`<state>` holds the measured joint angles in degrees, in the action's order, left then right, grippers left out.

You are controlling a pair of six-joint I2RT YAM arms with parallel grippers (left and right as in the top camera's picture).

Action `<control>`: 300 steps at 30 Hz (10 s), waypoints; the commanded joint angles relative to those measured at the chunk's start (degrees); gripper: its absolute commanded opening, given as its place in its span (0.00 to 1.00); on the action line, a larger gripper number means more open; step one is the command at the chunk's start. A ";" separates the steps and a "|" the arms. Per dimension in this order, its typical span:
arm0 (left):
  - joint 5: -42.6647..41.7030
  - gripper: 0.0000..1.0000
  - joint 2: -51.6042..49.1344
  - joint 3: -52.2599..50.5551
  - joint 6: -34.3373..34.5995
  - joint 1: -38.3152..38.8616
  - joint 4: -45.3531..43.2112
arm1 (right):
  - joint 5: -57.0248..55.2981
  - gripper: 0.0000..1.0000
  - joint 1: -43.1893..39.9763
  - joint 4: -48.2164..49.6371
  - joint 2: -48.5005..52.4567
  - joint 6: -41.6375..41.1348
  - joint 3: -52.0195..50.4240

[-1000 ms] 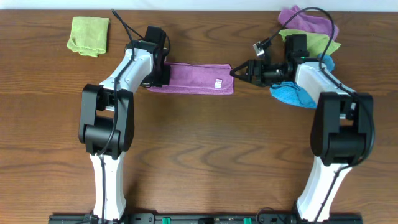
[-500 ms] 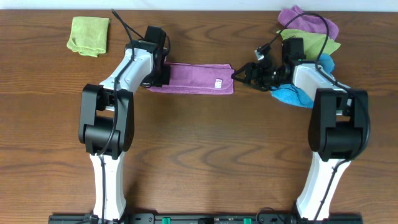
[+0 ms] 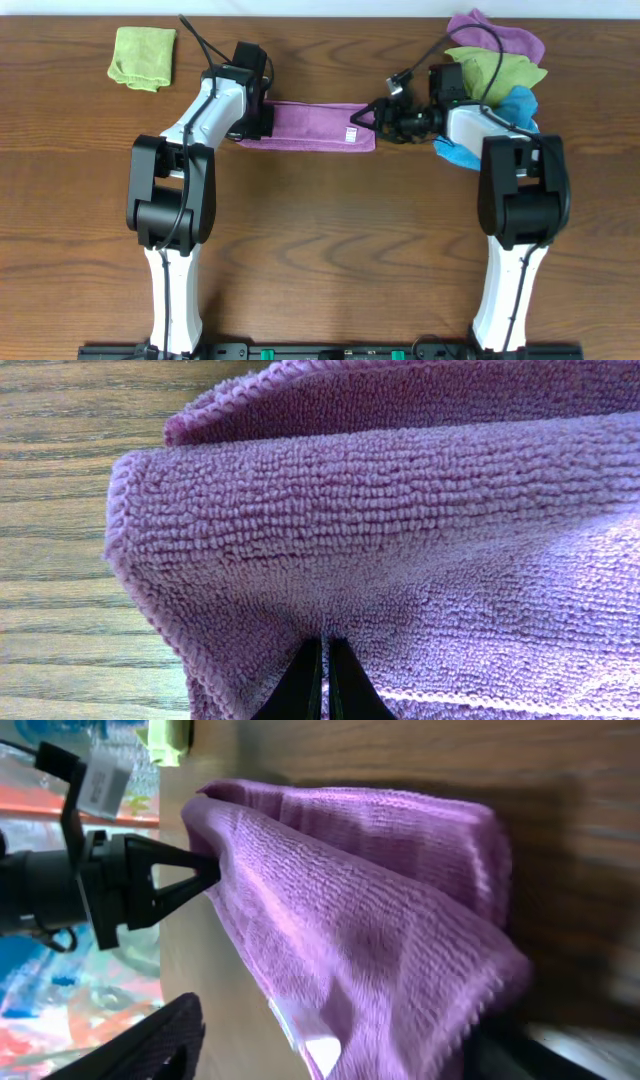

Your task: Fold the cloth

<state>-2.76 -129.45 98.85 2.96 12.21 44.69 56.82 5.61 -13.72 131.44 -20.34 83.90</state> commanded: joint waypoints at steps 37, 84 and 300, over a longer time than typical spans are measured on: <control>-14.38 0.06 11.61 4.20 1.29 -1.05 0.31 | -36.06 0.01 10.36 -12.70 -8.35 -2.78 8.39; -24.30 0.06 27.98 4.17 -2.64 -28.37 6.12 | -40.28 0.01 29.27 5.73 0.61 15.72 12.74; -21.07 0.96 50.84 7.45 -2.14 -25.90 21.16 | -68.67 0.99 10.86 -68.15 -58.12 21.31 24.22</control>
<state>-28.14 -84.66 107.55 4.36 -16.25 63.90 -9.96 16.73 -81.34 77.43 0.51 112.81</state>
